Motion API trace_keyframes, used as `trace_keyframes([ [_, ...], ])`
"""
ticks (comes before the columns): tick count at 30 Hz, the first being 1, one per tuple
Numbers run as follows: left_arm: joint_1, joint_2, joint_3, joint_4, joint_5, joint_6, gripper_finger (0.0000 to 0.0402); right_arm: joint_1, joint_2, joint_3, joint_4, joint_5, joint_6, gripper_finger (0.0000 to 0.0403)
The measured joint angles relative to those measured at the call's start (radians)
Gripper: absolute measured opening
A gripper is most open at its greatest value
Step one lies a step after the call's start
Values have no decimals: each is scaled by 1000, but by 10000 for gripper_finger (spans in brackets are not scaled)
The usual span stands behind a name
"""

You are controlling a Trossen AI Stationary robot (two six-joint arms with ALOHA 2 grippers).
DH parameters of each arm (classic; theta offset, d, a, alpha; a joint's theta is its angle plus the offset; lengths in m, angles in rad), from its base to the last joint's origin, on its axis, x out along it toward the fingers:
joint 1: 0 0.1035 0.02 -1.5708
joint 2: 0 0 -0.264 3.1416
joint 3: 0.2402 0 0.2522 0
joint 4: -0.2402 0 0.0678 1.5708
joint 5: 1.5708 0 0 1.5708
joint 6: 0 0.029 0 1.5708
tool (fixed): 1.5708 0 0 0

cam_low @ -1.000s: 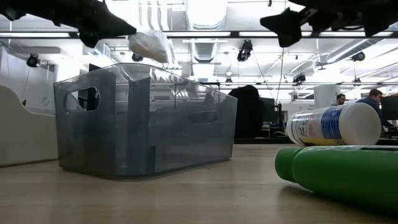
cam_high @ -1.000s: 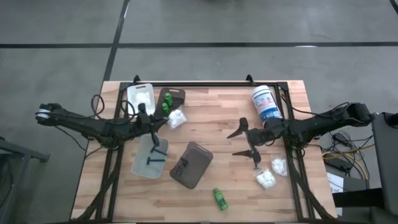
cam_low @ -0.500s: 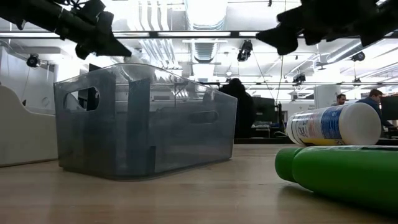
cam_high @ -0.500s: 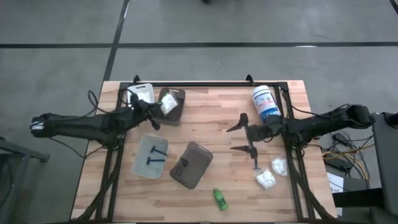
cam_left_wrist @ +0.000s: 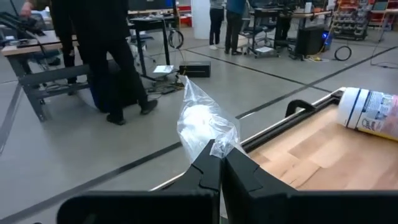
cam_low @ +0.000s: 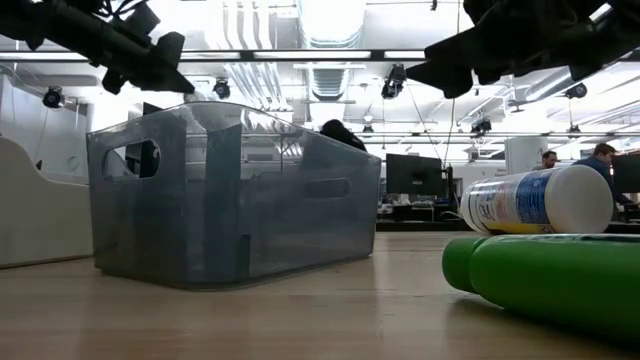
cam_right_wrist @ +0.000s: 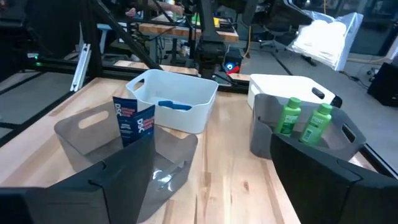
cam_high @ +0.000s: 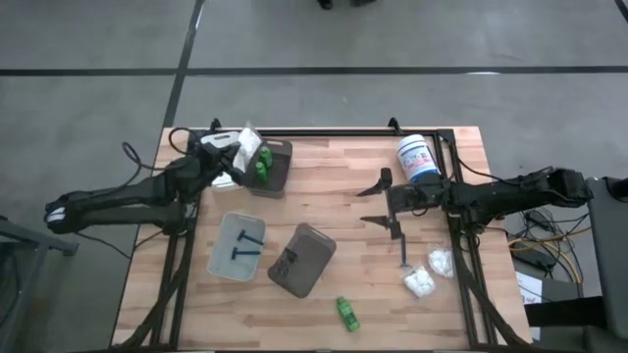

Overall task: Pick & Place Travel size toiletries
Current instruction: Put the cotton pack into the white bin

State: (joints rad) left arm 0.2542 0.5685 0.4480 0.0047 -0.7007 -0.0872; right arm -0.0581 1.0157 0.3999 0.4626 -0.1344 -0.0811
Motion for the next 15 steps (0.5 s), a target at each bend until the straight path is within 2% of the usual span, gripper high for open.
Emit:
trace_keyframes([
  [4, 0, -8, 0, -38, -42, 2, 3, 1, 0, 0, 0, -6, 26, 298],
  [7, 0, -10, 0, -102, -148, 3, 3, 0, 0, 0, -3, -27, 72, 290],
  [10, 0, -10, 0, -182, -256, -17, 3, 1, 0, 0, -10, -109, 88, 283],
  [13, 0, -10, 0, -251, -286, -68, 3, 1, 0, 0, -9, -180, 103, 275],
  [15, 0, -10, 0, -288, -286, -100, 3, 1, 0, 0, -10, -186, 114, 271],
])
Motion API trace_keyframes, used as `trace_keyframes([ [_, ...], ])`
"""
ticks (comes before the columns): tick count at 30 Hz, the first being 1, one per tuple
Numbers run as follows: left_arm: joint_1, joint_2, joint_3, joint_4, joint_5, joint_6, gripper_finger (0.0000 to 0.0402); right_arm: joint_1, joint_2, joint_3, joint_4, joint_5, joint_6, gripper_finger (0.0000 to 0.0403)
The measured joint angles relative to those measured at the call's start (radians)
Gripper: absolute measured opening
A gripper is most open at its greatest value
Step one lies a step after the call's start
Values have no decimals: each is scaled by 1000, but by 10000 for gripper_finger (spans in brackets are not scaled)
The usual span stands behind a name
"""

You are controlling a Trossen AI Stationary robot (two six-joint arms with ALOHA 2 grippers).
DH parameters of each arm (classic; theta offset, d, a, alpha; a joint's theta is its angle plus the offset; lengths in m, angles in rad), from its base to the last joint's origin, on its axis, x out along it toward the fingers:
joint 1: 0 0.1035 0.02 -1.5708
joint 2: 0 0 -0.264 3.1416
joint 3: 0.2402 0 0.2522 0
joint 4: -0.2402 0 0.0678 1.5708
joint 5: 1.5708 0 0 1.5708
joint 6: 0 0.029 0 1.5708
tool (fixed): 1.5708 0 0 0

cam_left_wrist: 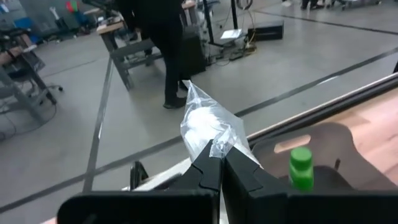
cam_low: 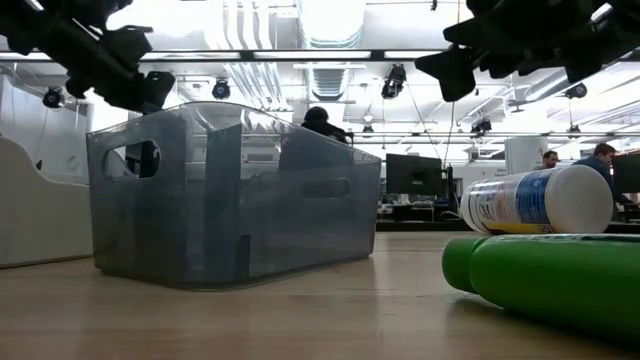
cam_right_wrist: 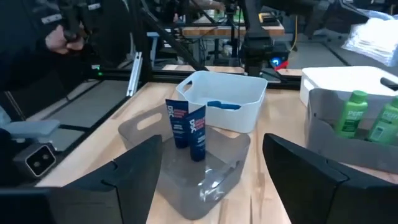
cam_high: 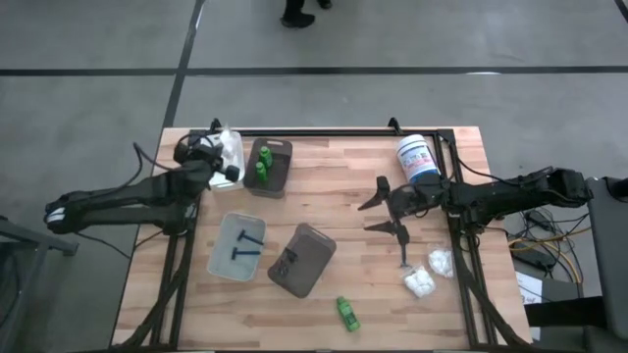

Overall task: Pick & Place Travel size toiletries
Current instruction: Put the cotton pack into the white bin

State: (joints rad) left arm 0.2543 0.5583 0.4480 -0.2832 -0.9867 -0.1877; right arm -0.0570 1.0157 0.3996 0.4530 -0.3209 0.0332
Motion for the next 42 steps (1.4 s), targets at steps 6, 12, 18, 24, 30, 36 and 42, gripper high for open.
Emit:
trace_keyframes([
  [6, 1, 2, -32, -46, -3, -54, 3, 0, 0, 0, -2, -2, 17, 254],
  [12, 27, 2, -106, -30, -2, -99, 3, 0, 0, 0, -6, -2, 10, 239],
  [18, 68, 4, -161, -7, 45, -135, 3, 0, 0, 0, -6, -2, -6, 228],
  [24, 81, 5, -202, 4, 68, -155, 3, 0, 0, 0, -6, -2, -9, 224],
  [30, 81, 6, -223, 6, 69, -155, 3, 0, 0, -1, -7, -2, -7, 241],
  [36, 82, 6, -241, 5, 66, -131, 10, 0, 1, -8, -8, -2, -7, 262],
  [42, 82, 7, -254, 5, 52, -124, 32, 0, 1, -15, -7, -2, -7, 281],
])
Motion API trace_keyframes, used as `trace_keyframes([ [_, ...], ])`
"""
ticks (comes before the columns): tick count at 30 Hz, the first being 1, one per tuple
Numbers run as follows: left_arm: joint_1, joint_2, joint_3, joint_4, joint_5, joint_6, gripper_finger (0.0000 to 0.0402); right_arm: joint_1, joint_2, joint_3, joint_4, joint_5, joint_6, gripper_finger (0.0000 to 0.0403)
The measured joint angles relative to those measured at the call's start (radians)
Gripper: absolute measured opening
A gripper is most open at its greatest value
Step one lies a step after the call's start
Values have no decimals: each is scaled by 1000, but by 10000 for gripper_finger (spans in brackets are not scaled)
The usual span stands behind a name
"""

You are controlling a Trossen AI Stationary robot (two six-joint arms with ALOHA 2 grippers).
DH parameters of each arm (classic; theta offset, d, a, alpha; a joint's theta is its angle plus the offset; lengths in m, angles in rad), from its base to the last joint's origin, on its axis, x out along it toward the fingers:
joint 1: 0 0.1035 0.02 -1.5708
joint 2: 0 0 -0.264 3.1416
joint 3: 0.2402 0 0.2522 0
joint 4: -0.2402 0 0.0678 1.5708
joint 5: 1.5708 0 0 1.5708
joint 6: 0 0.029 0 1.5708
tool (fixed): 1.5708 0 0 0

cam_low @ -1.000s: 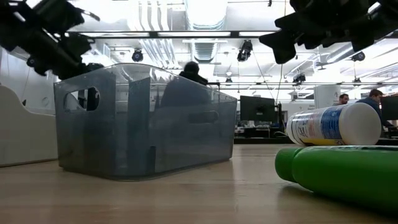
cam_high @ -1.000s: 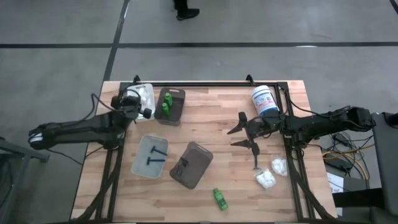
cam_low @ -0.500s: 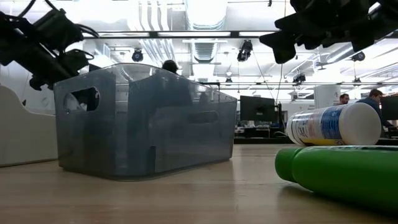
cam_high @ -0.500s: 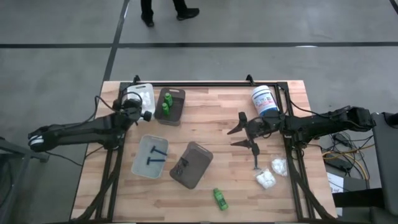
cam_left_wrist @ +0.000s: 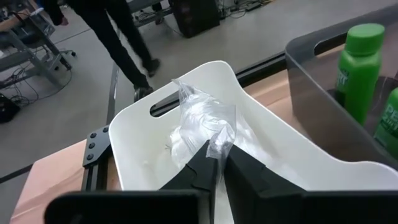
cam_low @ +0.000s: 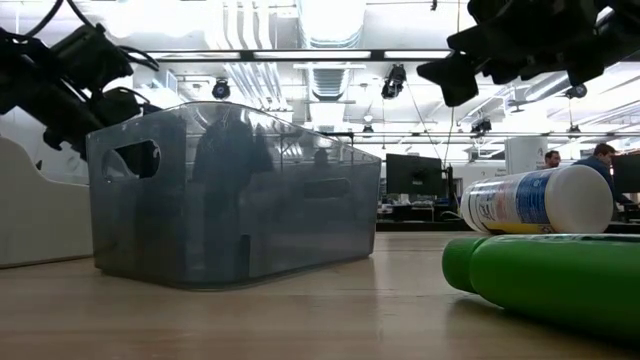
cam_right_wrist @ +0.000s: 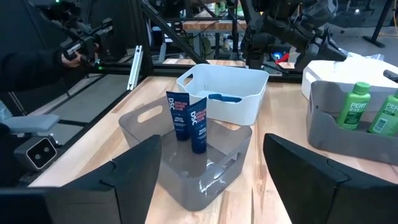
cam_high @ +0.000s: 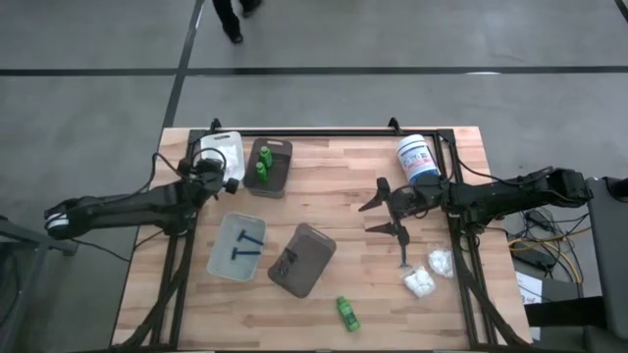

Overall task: Pick & Place Travel size toiletries
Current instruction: Put the cotton pack into the white bin

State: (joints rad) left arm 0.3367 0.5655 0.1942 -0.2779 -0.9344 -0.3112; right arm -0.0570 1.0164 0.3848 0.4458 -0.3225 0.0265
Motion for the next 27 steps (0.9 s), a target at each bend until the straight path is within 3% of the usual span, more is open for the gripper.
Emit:
trace_keyframes([
  [8, 0, 0, -4, 0, -2, 0, 71, 0, 0, -1, 0, 0, 0, 306],
  [20, 0, 0, -4, 1, -11, -13, 175, 0, 0, -1, 0, 0, 0, 346],
  [27, 0, 0, 53, 0, 22, -17, 187, 0, 0, -1, 0, 0, -1, 362],
])
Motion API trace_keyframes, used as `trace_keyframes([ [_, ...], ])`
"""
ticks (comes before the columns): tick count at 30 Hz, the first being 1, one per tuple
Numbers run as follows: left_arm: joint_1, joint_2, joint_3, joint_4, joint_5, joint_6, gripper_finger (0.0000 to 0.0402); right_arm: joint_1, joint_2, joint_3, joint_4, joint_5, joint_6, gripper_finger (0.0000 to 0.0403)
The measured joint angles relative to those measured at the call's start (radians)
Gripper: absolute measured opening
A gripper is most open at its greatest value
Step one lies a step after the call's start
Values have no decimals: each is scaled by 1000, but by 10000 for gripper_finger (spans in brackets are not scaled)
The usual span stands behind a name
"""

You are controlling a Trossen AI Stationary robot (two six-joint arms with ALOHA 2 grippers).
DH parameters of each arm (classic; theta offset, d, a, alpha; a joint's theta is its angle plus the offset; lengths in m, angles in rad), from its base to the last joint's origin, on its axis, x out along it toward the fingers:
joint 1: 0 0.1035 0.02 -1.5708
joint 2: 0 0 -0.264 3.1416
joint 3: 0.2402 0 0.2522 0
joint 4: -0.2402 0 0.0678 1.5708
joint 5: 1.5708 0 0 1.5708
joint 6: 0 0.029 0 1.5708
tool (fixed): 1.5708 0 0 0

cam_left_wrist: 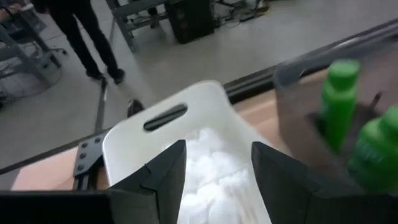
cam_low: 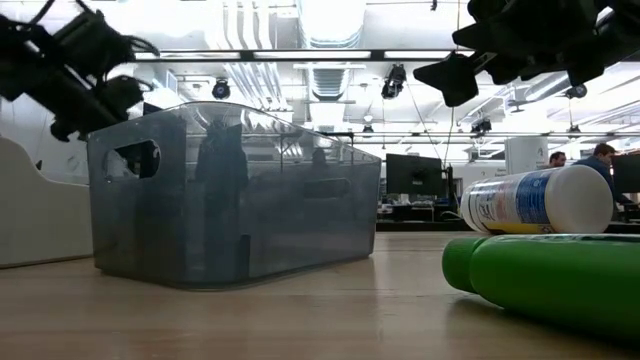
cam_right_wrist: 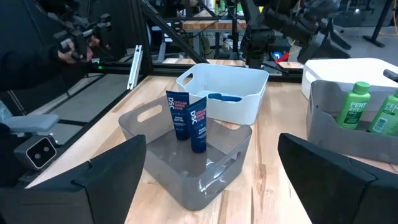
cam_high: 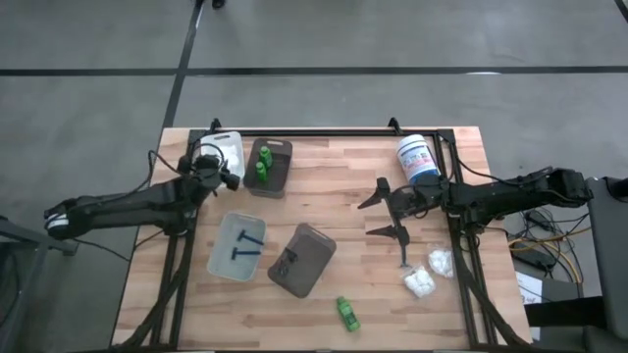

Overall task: Pick & Place Travel size toiletries
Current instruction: Put the cotton pack into the white bin

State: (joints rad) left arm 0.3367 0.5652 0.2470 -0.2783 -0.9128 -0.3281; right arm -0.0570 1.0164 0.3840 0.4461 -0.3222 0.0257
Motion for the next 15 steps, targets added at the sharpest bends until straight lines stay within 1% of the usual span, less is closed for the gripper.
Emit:
trace_keyframes([
  [4, 0, 0, 61, 1, 64, 2, 184, 0, 0, 0, 1, 0, 0, 364],
  [9, 0, 0, 113, 6, 194, 21, 183, 0, 0, 0, 1, 0, 0, 364],
  [11, -5, 0, 115, 28, 235, 36, 183, 0, 0, 0, 4, 0, 0, 364],
  [15, -27, 0, 109, 125, 298, 71, 183, 0, -2, 2, 10, 0, 3, 364],
])
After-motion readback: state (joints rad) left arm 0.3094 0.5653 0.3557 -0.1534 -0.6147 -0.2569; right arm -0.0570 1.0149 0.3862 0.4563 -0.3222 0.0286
